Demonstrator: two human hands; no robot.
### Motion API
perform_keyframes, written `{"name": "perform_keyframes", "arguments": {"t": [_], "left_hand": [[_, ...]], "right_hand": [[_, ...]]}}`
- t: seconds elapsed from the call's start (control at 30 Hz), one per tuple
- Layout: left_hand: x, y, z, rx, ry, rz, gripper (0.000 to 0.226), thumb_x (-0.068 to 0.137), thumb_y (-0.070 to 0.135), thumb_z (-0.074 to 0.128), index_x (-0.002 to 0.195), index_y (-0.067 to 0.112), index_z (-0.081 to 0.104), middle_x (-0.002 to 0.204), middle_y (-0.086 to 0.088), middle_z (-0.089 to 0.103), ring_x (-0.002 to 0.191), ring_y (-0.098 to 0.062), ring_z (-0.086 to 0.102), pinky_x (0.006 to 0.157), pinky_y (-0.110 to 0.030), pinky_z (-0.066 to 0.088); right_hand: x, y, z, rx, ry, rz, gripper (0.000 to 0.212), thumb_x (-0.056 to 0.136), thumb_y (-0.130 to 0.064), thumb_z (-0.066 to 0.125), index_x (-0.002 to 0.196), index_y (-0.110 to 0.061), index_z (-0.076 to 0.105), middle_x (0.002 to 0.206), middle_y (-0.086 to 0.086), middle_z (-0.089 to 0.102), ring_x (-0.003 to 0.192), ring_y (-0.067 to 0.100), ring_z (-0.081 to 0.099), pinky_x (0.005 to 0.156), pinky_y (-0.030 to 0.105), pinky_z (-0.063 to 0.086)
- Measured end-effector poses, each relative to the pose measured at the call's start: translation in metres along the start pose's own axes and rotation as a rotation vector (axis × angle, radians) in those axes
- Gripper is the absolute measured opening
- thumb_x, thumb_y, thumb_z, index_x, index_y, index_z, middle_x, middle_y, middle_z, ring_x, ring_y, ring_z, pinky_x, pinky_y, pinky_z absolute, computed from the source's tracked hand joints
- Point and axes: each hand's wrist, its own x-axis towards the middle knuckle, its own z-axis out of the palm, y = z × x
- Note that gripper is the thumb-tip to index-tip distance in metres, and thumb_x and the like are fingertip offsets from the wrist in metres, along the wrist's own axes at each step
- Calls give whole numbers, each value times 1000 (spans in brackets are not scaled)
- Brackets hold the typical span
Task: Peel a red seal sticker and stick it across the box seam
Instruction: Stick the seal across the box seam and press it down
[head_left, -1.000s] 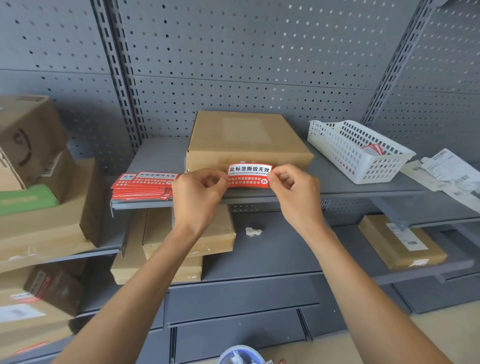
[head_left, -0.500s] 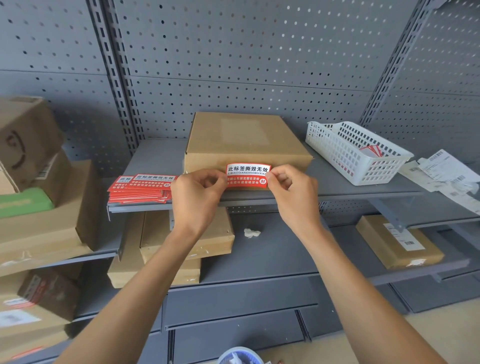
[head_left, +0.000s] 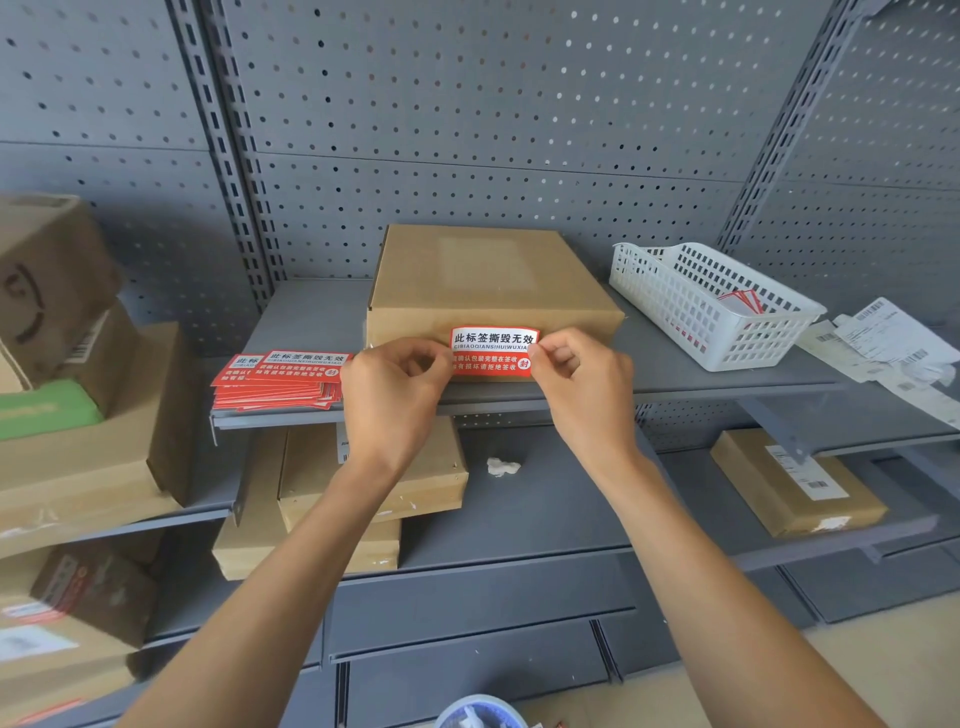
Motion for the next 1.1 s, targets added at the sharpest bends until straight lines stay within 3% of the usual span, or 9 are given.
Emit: {"name": "perform_keyframes", "arguments": {"t": [0.3,0.43,0.6,0.73,0.83,0.93,1.03,1.1], "left_hand": [[1,0,2,54,16,2,13,87,20,75,74,22,76,50,7,60,45,-13,50,64,-34,56],[1,-1,4,59,28,-20,13,87,27,77,79,22,68,52,3,65,48,-19,60,61,-37,56],[-2,-4,5,101,65,30,18,87,25,78,85,21,61,53,2,62,49,-21,56,60,-40,53],[-9,-9,-8,111,195,197,16,86,13,79,85,13,63,74,-1,64,67,-20,56,65,-41,50],[-1,-10,-18,73,319,249,18,84,7,76,96,7,62,104,-4,60,100,-23,53,88,-31,43],[13,-6,-19,56,243,179,35,87,20,76,118,11,62,136,-6,53,128,-25,44,104,-30,34],[21,-2,-11,162,115,172,42,88,38,75,125,22,64,152,-4,44,142,-26,32,105,-34,24],[23,-2,-6,229,49,189,43,87,45,74,125,26,65,157,-4,39,148,-28,26,108,-40,25]], "right_hand": [[1,-2,1,-77,23,-20,17,90,-27,70,76,-17,68,66,-7,68,64,20,64,63,44,55],[1,-4,0,-89,37,-5,22,89,-30,73,72,-17,65,64,-7,66,62,19,62,61,42,54],[1,0,-2,-95,61,-28,27,88,-31,75,72,-18,57,64,-4,61,60,19,57,60,41,51],[-10,1,-10,-45,180,-69,18,89,-23,73,86,-14,59,87,-2,58,75,17,53,69,39,49],[-11,4,-15,-37,268,-66,27,88,-19,73,109,-11,59,117,4,55,109,25,55,97,39,45],[-4,4,-12,-30,213,0,47,89,-27,72,130,-14,53,151,9,41,142,23,36,117,41,29],[1,-1,-4,-14,136,0,55,91,-37,69,139,-18,48,164,7,25,151,21,22,121,46,25],[3,-3,2,-17,110,-24,56,92,-40,68,141,-19,48,167,6,19,153,22,18,123,45,24]]}}
